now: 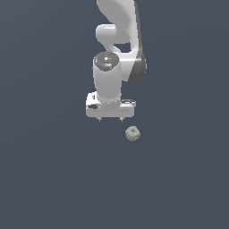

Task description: Pick up the object and move it to a goal position.

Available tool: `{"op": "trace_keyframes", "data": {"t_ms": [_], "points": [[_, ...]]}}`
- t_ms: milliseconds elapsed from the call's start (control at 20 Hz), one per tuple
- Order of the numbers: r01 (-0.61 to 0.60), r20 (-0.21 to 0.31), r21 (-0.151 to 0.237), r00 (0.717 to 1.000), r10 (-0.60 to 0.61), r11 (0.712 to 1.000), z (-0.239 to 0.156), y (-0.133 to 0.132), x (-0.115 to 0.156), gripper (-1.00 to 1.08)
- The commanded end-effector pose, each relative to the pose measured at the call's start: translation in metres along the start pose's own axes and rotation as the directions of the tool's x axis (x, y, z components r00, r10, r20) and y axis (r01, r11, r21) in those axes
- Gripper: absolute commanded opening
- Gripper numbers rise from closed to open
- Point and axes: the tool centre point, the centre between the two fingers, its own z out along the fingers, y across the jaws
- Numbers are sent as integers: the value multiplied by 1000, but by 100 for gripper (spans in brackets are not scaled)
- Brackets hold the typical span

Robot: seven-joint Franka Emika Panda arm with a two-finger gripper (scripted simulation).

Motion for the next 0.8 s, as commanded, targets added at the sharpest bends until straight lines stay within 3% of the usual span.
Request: {"op": "trace_keyframes", "data": {"t_ms": [0,450,750], "points": [[0,0,0,1000,0,1000,0,0,0,100],[-37,59,-9,998,37,999,27,28,-17,100],[-21,55,-10,998,22,1000,28,24,-15,100]]}}
